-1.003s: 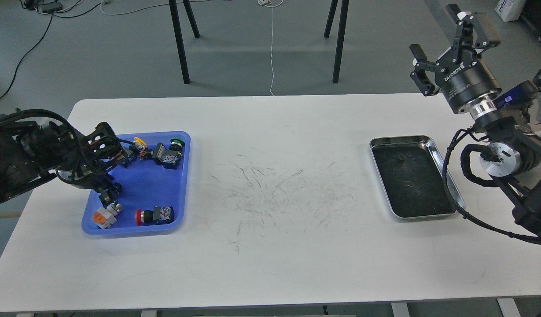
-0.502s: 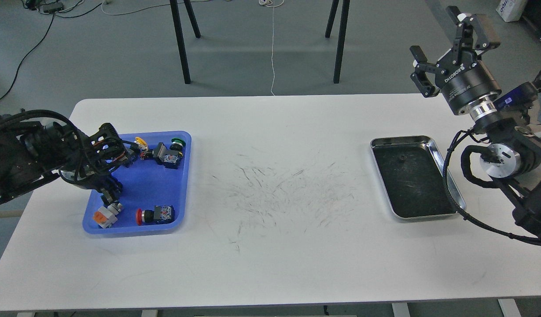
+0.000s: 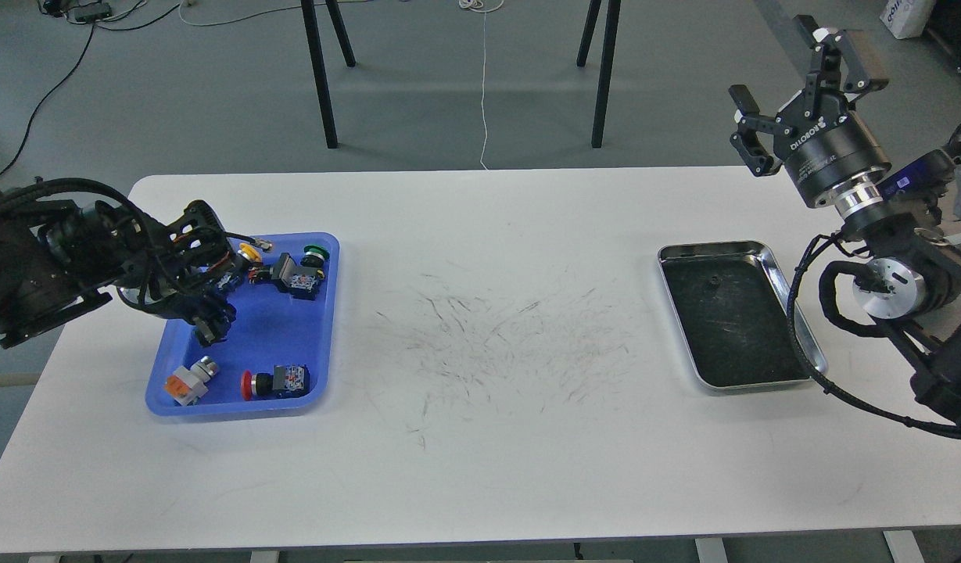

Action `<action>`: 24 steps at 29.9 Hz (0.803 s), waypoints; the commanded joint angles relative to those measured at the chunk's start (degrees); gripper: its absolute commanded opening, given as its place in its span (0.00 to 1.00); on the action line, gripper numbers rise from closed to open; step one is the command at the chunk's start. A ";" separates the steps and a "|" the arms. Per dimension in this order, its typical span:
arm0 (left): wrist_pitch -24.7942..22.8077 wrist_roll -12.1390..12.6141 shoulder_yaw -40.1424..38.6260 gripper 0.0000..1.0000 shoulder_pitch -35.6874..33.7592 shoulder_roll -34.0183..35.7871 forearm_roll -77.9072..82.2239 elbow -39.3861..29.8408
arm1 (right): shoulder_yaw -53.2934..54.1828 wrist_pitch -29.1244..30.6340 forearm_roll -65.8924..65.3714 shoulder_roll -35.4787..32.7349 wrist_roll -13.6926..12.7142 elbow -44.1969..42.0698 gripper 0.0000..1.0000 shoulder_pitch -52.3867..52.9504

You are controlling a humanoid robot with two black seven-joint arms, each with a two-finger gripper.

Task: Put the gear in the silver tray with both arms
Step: 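Close the left gripper on a dark gear in the blue tray, then carry the gear with the left gripper toward the table center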

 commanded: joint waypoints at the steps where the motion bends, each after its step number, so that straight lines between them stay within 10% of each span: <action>1: 0.04 0.03 -0.21 0.21 -2.50 0.63 -0.47 -2.09 | -0.01 0.00 -0.09 0.09 0.00 -0.08 0.98 0.03; 24: -0.84 0.03 -13.40 0.23 -3.56 -1.47 -18.83 -7.89 | -0.72 0.18 -0.09 0.09 0.00 -0.52 0.98 -0.06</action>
